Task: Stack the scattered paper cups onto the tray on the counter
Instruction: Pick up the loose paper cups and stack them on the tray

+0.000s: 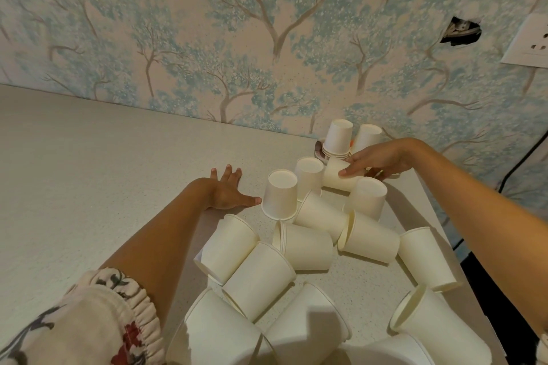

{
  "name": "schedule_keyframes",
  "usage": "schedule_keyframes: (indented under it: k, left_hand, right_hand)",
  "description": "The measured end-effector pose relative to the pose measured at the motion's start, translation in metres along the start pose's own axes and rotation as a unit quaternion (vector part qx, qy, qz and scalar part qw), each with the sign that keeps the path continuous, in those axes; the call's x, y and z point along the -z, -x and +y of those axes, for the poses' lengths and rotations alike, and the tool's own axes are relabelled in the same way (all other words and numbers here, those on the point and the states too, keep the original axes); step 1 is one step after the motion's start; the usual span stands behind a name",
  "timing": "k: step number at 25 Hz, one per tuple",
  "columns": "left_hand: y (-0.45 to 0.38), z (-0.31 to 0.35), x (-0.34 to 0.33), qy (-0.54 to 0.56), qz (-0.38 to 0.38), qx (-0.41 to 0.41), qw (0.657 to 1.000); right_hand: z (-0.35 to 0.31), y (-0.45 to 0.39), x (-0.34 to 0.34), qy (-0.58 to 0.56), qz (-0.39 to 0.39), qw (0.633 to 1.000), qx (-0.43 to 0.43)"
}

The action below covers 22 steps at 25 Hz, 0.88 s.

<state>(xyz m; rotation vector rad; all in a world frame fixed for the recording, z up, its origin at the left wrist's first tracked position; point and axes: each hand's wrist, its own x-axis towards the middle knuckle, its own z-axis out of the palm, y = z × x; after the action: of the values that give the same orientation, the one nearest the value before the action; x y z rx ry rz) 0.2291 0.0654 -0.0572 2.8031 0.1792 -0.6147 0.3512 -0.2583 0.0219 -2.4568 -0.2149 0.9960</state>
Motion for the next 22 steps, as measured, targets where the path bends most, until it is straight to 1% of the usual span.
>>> schedule_keyframes:
  k: [5, 7, 8, 10, 11, 13, 14, 15, 16, 18, 20, 22]
  left_hand:
    - [-0.001, -0.001, -0.001, 0.002, 0.001, 0.001, 1.000]
    - [-0.002, -0.001, -0.001, 0.003, 0.003, -0.002, 1.000]
    - [-0.002, -0.001, -0.002, 0.002, 0.003, -0.003, 1.000]
    - [-0.002, -0.001, -0.002, 0.001, 0.004, -0.003, 1.000]
    - [-0.002, -0.001, -0.001, 0.000, 0.005, -0.003, 1.000]
    - [-0.001, -0.001, -0.001, -0.001, 0.005, -0.003, 1.000]
    - [-0.001, -0.001, -0.001, -0.002, 0.005, -0.003, 1.000]
    - [0.000, -0.001, -0.001, -0.002, 0.005, -0.003, 1.000]
    - [0.000, 0.000, -0.001, -0.001, 0.005, -0.003, 1.000]
    - [0.000, 0.000, -0.002, -0.001, 0.006, -0.004, 1.000]
    - [0.000, 0.000, -0.001, -0.004, 0.008, -0.005, 1.000]
    - [0.000, 0.000, -0.001, -0.003, 0.008, -0.005, 1.000]
  right_hand:
    - [0.008, 0.010, 0.012, -0.101, 0.041, 0.993, 0.046]
    - [0.010, 0.021, 0.024, -0.147, 0.064, 0.985, 0.066]
    - [0.010, 0.026, 0.032, -0.165, 0.093, 0.979, 0.081]
    - [0.010, 0.033, 0.051, -0.175, 0.198, 0.958, 0.108]
    - [0.010, 0.034, 0.061, -0.161, 0.270, 0.943, 0.111]
    - [0.010, 0.032, 0.075, -0.087, 0.413, 0.901, 0.102]
    - [0.010, 0.028, 0.079, -0.037, 0.462, 0.880, 0.102]
    - [0.009, 0.023, 0.080, 0.011, 0.492, 0.863, 0.108]
    - [0.008, 0.018, 0.080, 0.050, 0.508, 0.852, 0.116]
    - [0.005, 0.006, 0.077, 0.100, 0.515, 0.843, 0.122]
    - [0.002, -0.004, 0.074, 0.118, 0.509, 0.846, 0.107]
    - [0.003, -0.013, 0.071, 0.125, 0.493, 0.857, 0.085]
